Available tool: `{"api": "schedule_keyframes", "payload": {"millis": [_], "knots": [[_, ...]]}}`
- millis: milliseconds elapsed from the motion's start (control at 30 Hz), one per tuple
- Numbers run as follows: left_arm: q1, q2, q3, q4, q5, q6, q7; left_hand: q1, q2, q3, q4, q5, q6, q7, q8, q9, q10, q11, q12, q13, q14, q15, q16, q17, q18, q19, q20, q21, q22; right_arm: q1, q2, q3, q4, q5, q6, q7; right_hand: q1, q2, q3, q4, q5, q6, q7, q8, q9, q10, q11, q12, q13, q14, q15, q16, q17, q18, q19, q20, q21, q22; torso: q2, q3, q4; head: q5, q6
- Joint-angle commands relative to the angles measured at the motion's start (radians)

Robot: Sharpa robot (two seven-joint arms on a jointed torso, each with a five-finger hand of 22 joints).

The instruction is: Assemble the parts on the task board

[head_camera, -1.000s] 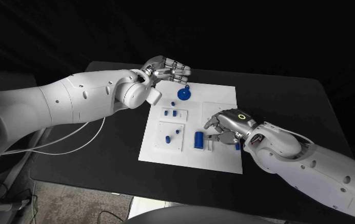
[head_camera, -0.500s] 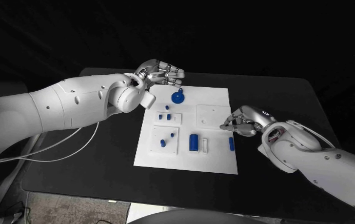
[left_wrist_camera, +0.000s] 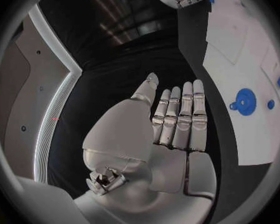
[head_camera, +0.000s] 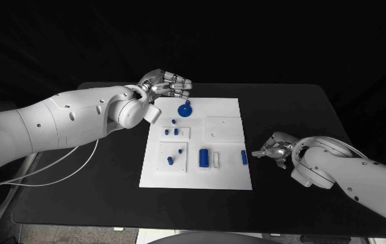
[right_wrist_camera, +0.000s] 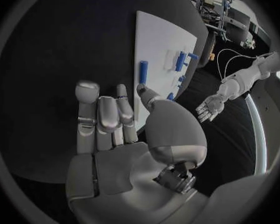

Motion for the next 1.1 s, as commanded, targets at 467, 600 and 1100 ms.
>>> {"api": "schedule_keyframes", "payload": {"millis": [467,600,1100], "knots": [[0.002,-0.004,-0.006,0.008,-0.003,-0.001,0.013,0.005,-0.007,0.0,0.006,-0.003,-0.005,-0.003,-0.002,-0.001,-0.003,0.0,-0.003,-0.001,-0.003,-0.001,-0.006,0.0,0.0,0.007,0.0,0.003,-0.001,-0.023,0.053,0.001,-0.029,0.086,0.049,-0.117,-0.001,-0.09,-0.084,0.184,-0.002,-0.034,0.02,-0.001,-0.048,0.01,0.01,0.006,0.039,0.018,0.006,0.002,0.059,-0.003,0.051,0.008,0.028,-0.012,-0.001,-0.0007,-0.0015,-0.005,-0.006],[0.002,-0.005,-0.006,0.008,-0.003,-0.001,0.012,0.005,-0.007,0.0,0.006,-0.003,-0.005,-0.003,-0.002,-0.001,-0.003,0.0,-0.003,-0.001,-0.003,-0.001,-0.006,0.0,0.0,0.007,0.0,0.003,-0.001,-0.024,0.057,0.001,-0.029,0.085,0.013,-0.103,-0.014,-0.099,-0.083,0.197,-0.002,-0.034,0.02,-0.002,-0.048,0.014,0.01,0.01,0.044,0.019,0.006,0.002,0.062,-0.003,0.052,0.006,0.033,-0.012,-0.003,-0.0024,-0.0033,-0.001,-0.009],[0.002,-0.005,-0.006,0.009,-0.004,0.003,0.008,0.004,-0.007,0.002,0.007,-0.003,-0.006,-0.003,-0.002,-0.001,-0.003,0.0,-0.004,-0.001,-0.003,-0.001,-0.006,0.0,-0.001,0.007,0.0,0.005,-0.004,-0.025,0.079,0.001,-0.04,0.029,-0.013,-0.088,0.029,-0.082,-0.052,0.134,0.012,-0.022,0.017,-0.003,-0.043,0.013,0.009,0.008,0.051,0.021,0.005,0.004,0.068,-0.002,0.05,0.006,0.041,-0.016,-0.003,-0.0029,-0.0035,0.004,-0.014]]}}
